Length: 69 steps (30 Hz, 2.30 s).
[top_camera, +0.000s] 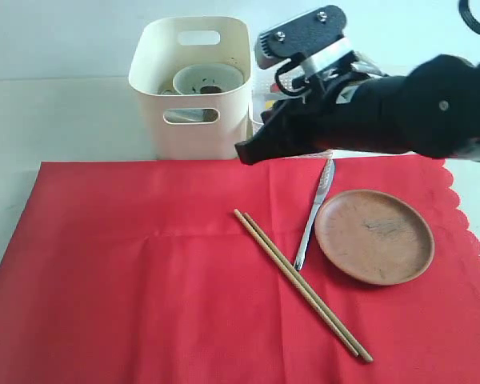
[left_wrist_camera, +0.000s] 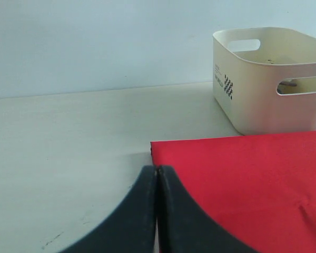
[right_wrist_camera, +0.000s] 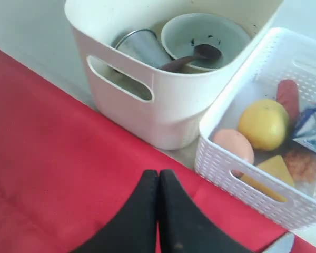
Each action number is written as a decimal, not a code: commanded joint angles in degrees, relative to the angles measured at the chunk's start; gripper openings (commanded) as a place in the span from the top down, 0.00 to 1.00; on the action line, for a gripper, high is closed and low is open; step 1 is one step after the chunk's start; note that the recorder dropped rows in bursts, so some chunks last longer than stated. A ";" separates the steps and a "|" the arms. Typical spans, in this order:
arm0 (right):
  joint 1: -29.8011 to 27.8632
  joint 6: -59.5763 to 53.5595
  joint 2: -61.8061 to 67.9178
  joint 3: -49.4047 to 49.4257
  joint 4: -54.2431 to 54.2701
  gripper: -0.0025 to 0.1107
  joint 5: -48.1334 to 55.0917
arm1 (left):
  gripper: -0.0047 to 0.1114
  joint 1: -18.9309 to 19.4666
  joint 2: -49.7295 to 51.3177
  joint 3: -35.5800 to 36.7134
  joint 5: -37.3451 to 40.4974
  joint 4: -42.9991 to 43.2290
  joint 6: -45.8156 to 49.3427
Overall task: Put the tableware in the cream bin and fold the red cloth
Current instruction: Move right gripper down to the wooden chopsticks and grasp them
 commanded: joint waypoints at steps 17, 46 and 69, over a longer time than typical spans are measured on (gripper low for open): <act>-0.18 4.65 -20.17 18.01 1.19 0.98 -2.27 | 0.94 -0.25 -0.34 0.02 -0.23 0.26 -0.30; 0.03 3.82 -5.02 16.89 1.29 0.71 15.71 | 0.94 -0.25 -0.34 0.02 -0.23 0.26 -0.30; 5.79 3.82 12.18 9.44 0.91 0.62 9.42 | 0.94 -0.25 -0.34 0.02 -0.23 0.26 -0.30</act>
